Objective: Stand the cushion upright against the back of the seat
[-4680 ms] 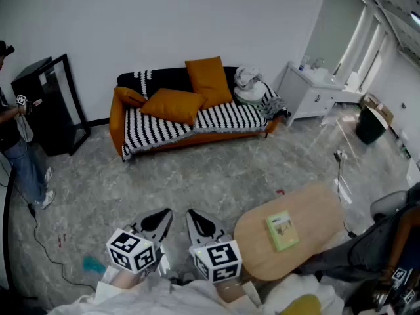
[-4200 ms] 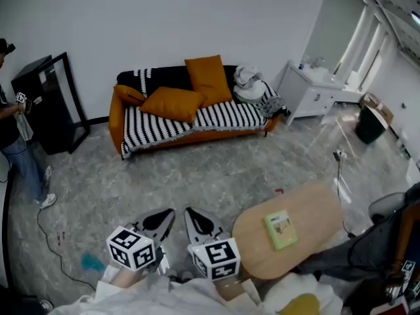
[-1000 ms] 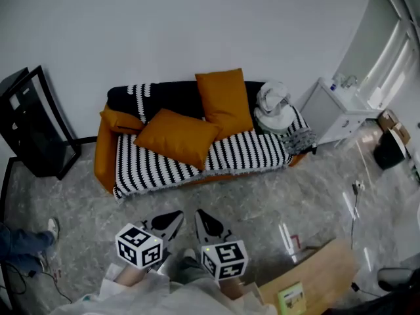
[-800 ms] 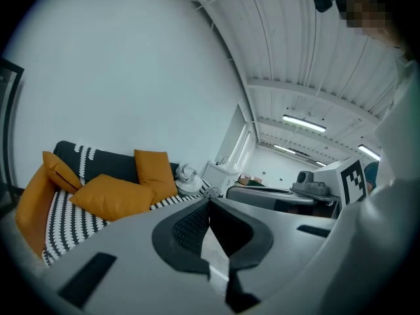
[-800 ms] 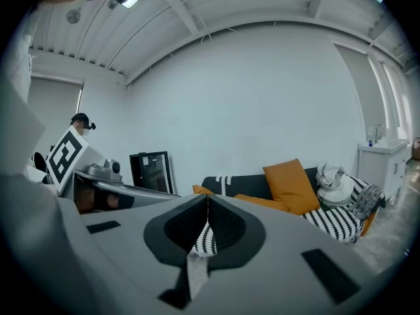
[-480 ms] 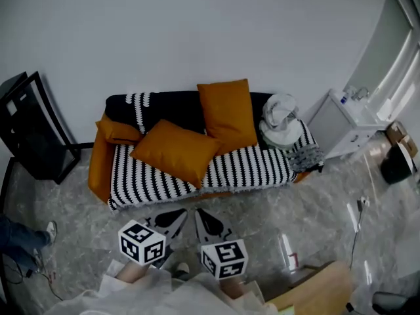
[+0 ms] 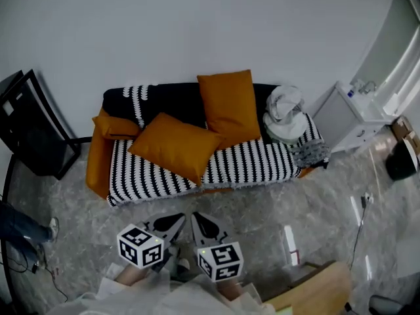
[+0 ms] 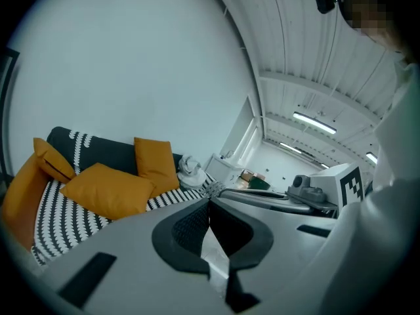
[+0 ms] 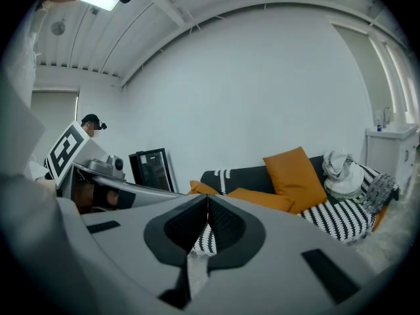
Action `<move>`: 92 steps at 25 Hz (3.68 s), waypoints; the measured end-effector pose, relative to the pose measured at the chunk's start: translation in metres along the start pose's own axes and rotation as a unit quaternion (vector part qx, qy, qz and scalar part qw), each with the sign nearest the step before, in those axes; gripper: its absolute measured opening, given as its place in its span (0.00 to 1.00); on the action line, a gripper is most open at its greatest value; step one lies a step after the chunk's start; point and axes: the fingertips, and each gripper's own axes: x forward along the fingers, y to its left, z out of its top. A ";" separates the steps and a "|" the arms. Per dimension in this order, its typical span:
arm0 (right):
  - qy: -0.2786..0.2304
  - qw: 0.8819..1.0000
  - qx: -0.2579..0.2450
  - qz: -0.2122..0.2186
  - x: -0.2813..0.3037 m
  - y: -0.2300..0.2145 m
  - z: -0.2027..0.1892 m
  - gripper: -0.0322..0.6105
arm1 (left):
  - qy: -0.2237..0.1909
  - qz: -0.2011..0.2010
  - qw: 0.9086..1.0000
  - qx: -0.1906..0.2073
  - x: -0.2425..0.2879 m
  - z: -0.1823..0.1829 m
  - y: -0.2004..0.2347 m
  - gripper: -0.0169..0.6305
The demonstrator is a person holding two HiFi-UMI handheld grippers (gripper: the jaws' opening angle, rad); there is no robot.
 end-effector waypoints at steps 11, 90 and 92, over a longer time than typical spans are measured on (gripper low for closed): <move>-0.019 0.999 0.011 -0.034 0.048 -0.048 0.030 0.07 | 0.011 -0.018 1.000 0.017 0.042 0.042 0.042 0.04; 0.086 0.992 0.073 -0.051 0.262 -0.175 0.006 0.07 | 0.111 -0.053 0.991 -0.055 0.205 0.057 0.235 0.04; 0.094 0.992 0.074 -0.049 0.266 -0.174 -0.007 0.07 | 0.106 -0.052 0.991 -0.063 0.210 0.048 0.240 0.04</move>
